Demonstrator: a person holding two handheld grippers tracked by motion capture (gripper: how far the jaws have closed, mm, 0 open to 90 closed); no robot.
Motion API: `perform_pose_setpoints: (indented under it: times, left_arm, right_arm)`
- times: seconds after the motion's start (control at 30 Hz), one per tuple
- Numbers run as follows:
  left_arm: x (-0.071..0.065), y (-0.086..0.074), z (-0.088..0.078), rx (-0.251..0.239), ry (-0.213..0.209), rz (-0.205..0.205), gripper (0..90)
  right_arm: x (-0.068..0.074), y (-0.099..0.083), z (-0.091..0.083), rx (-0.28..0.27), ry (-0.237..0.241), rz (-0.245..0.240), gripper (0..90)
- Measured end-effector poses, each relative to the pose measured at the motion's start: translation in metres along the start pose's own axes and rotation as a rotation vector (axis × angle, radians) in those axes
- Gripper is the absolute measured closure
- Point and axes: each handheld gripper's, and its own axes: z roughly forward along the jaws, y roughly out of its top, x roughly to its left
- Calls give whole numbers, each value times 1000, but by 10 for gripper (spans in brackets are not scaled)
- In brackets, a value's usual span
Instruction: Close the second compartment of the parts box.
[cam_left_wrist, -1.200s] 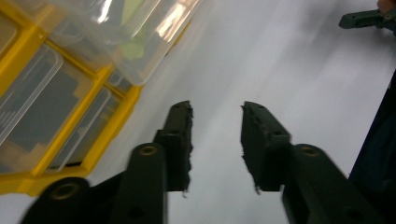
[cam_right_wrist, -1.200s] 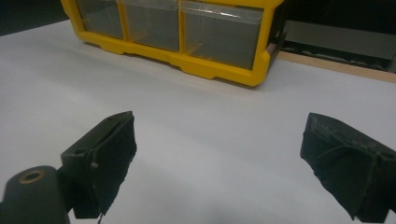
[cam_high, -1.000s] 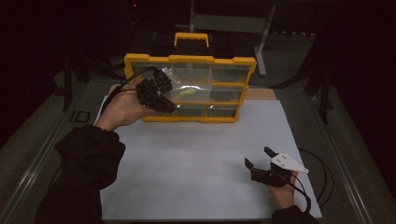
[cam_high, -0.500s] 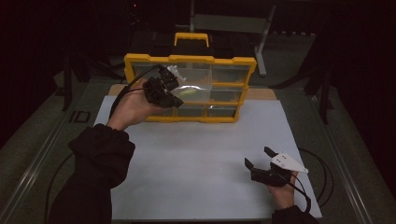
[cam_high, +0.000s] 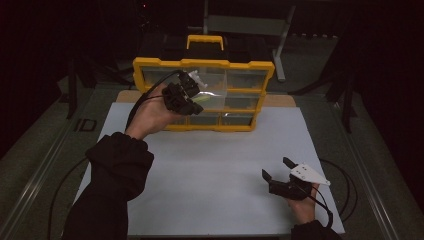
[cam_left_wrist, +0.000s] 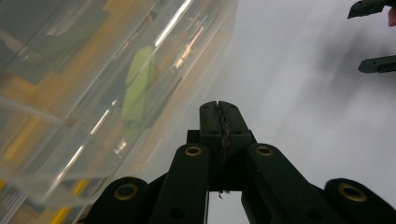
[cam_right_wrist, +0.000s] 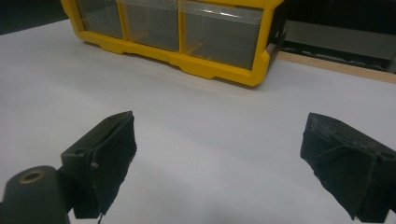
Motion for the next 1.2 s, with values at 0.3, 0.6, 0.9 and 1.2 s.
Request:
perform_pose_setpoints:
  times: [0.3, 0.6, 0.9, 1.2]
  left_arm:
    - [0, 5, 4, -15, 1, -3, 900]
    - [-1, 12, 5, -36, 9, -1, 900]
    - [-1, 16, 5, -54, 19, -7, 900]
    - [2, 19, 7, -56, 32, -18, 900]
  right_arm:
    - [0, 0, 0, -1, 0, 0, 102]
    - [0, 0, 0, -2, 1, 0, 102]
    - [0, 0, 0, -2, 1, 1, 102]
    - [0, 0, 0, 0, 5, 2, 102]
